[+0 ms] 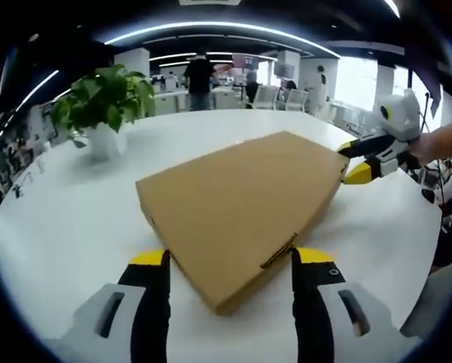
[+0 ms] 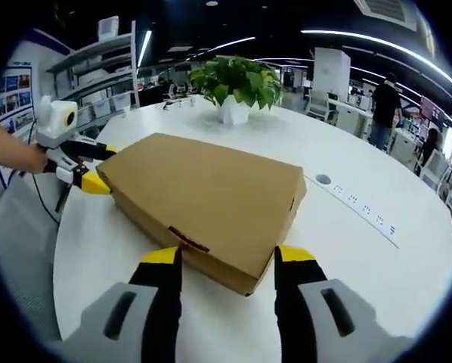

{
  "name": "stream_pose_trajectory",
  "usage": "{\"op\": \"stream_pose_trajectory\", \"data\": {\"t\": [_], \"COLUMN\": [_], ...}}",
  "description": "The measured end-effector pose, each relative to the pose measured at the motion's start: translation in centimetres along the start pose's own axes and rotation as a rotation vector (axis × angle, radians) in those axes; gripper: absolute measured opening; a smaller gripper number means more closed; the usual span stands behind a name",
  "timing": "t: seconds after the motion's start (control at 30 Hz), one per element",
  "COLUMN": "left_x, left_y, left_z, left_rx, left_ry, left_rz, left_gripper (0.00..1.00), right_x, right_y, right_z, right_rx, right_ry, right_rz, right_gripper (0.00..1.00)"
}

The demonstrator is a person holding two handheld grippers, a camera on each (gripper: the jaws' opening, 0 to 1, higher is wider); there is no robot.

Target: Operate the shoe box by opening the lid, removing the specified soft item, and placing it in the target area until the item is outside and the box remains undamaged.

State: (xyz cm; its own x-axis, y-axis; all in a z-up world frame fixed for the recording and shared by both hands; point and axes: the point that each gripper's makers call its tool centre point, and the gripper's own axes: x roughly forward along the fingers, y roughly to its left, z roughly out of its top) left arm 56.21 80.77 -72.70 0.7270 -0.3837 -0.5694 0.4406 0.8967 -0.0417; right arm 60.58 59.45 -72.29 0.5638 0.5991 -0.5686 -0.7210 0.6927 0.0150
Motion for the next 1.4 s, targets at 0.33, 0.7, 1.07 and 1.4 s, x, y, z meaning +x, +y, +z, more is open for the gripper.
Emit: {"op": "stream_pose_trajectory", "data": {"t": [0.33,0.7,1.07,1.4], "left_x": [-0.7,-1.4,-1.9,-2.7], "left_y": [0.7,1.6,2.1,2.4], "left_z": [-0.5,-1.1,-1.5,-1.9], "left_rx": [0.020,0.054,0.084,0.103], "left_ry": [0.017,0.036,0.054,0.063], "left_rz": [-0.034,-0.082,-0.128,-0.164], "left_gripper": [0.65,0.64,0.64,0.64], "right_x": [-0.3,-0.9,-1.5,-2.0], "right_y": [1.4,3.4,5.0,6.6], "right_z": [-0.2,-0.6,-1.2,-1.3], "right_rx": [0.019,0.041,0.034,0.061], "right_ry": [0.008,0.013,0.021,0.011], "right_rz": [-0.013,-0.041,-0.085,-0.110], "right_gripper": [0.43,0.41,0.40,0.40]}}
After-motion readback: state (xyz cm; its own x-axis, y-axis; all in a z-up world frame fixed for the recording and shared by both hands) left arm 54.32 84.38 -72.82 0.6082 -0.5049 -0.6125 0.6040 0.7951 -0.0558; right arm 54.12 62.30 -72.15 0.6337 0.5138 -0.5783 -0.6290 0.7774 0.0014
